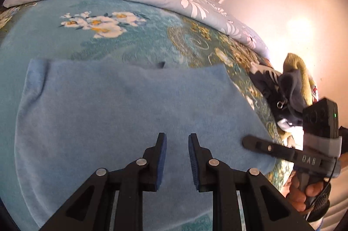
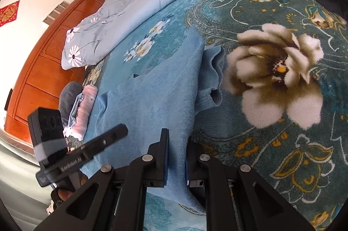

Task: Fold clothes
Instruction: 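Open both grippers and smooth the folded sweatshirt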

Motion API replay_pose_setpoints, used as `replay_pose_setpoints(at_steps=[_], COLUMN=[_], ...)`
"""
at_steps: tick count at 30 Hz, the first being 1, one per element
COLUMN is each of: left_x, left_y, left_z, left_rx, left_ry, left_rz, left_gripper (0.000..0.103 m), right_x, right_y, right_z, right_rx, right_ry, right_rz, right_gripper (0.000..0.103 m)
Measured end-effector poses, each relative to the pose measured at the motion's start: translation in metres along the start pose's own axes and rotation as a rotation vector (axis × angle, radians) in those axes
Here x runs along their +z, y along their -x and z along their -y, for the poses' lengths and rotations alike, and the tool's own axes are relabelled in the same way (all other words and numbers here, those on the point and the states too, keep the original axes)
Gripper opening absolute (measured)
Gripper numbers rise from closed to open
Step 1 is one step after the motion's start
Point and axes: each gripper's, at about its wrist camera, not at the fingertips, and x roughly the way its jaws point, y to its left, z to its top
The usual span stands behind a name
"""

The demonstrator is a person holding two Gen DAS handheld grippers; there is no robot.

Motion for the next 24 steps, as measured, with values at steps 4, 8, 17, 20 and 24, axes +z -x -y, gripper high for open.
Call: replay_pose_setpoints(at_steps=[4, 8, 17, 20, 24], left_x=[0.024, 0.034, -0.001, -0.014, -0.028], left_y=[-0.032, -0.062, 0.048, 0.08, 0.109], left_z=[-0.007, -0.017, -0.061, -0.087, -0.114], left_rx=[0.023, 0.013, -0.05, -0.05, -0.069], left_ry=[0.034, 0.078, 0.124, 0.176, 0.22], left_rz=[-0.047, -0.108, 0.098, 0.157, 0.204], left_gripper=[0.023, 0.023, 0.024, 0.025, 0.025], right_x=[0.002, 0.004, 0.018, 0.022, 0.018], right_y=[0.002, 0.002, 0.003, -0.004, -0.027], right_z=[-0.01, -0.019, -0.076, -0.113, -0.162], right_rx=[-0.024, -0.056, -0.138, -0.163, -0.2], right_ry=[0.02, 0.029, 0.145, 0.218, 0.327], right_rz=[0.003, -0.005, -0.004, -0.002, -0.032], right_gripper=[0.012, 0.012, 0.012, 0.012, 0.012])
